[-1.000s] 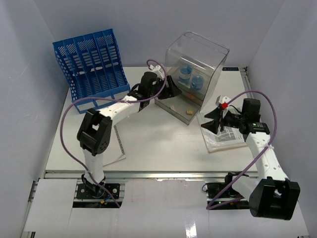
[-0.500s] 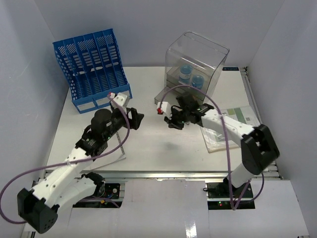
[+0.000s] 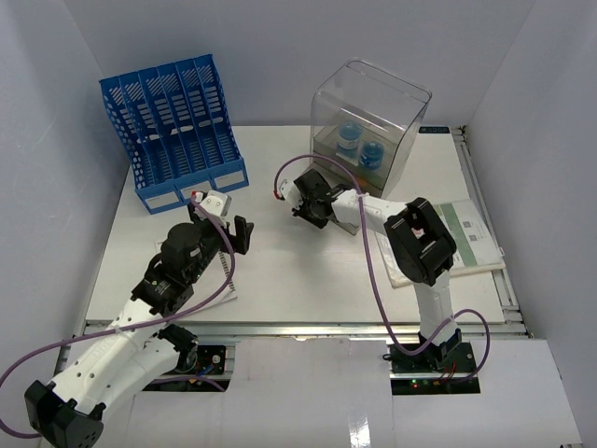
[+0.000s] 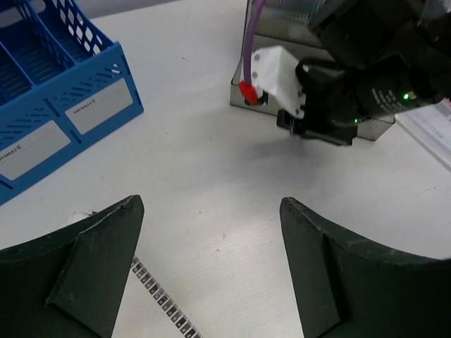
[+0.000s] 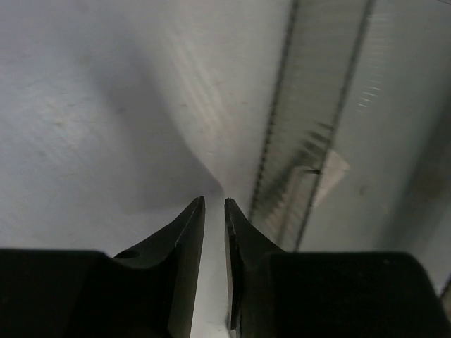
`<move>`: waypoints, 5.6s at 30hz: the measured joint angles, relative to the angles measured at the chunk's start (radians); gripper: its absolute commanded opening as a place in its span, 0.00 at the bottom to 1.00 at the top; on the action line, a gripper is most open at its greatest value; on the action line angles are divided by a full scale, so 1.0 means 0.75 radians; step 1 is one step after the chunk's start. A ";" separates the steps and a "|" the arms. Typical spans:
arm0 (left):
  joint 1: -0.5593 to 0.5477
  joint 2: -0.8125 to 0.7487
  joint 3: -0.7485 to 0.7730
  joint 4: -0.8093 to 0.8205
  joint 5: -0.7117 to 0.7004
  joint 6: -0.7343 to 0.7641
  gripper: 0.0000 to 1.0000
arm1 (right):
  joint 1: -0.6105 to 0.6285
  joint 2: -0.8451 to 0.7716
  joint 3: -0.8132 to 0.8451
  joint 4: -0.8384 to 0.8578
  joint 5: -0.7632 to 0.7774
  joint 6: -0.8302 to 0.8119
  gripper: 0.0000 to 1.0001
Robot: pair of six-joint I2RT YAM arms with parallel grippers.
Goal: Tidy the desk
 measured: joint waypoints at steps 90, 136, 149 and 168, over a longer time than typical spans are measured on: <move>0.000 0.076 0.112 -0.148 0.485 -0.600 0.98 | -0.845 -1.107 -1.176 -0.400 -0.649 -1.648 0.38; -0.227 1.215 0.173 0.628 0.728 -1.724 0.85 | -0.237 -1.253 -0.767 -0.562 -1.308 -0.999 0.08; -0.234 1.260 0.303 0.542 0.716 -1.690 0.00 | -0.090 -1.274 -0.752 -0.445 -1.261 -0.869 0.78; 0.231 0.902 1.184 -0.691 0.029 -0.724 0.00 | -0.471 -1.535 -0.903 0.015 -1.195 -0.402 0.90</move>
